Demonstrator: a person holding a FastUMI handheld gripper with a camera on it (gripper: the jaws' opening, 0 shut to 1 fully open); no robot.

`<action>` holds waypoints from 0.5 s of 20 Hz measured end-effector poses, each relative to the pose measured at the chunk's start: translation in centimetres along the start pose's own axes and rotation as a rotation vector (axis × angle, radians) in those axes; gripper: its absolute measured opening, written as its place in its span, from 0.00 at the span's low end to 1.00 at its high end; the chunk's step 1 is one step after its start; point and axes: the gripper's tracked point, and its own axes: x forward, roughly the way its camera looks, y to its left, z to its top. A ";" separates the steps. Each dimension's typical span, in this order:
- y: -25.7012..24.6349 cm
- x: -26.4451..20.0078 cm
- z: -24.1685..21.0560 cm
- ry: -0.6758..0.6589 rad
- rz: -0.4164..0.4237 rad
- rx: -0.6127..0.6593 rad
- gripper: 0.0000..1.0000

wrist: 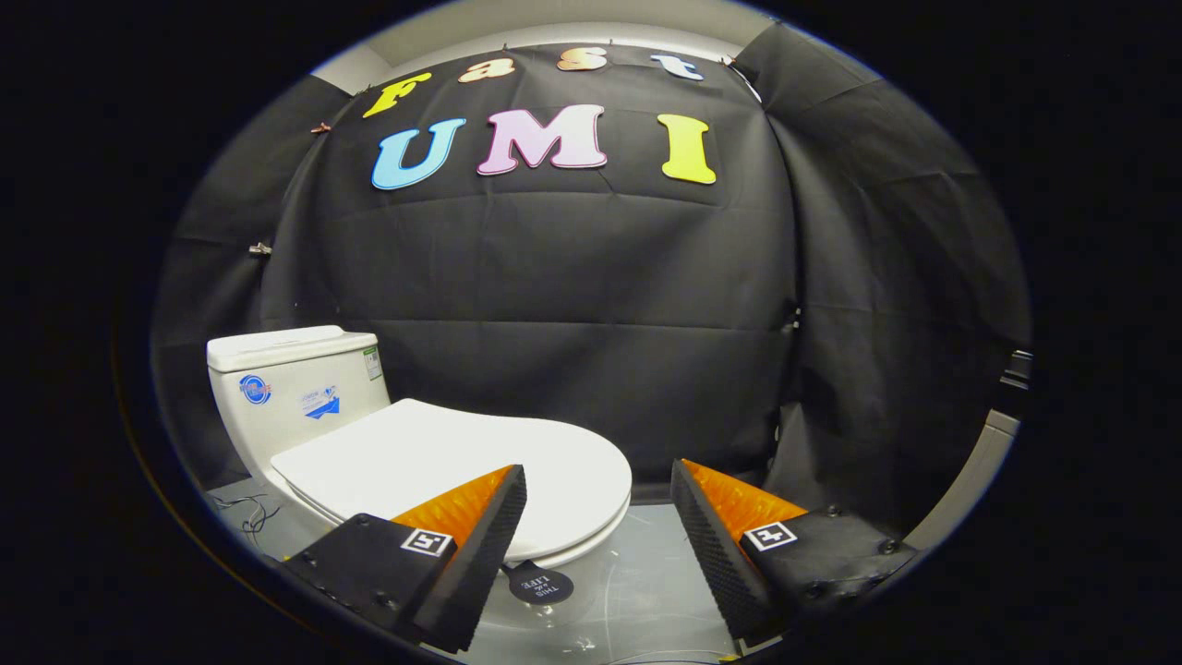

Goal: Open the toilet lid.

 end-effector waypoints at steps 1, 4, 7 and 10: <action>0.0 0.0 0.0 -0.001 0.000 0.003 0.99; 0.1 0.0 -0.1 0.003 0.002 0.004 0.99; 0.0 0.1 -0.3 0.006 0.004 0.005 0.99; -0.1 0.2 -0.7 0.021 0.006 0.027 0.99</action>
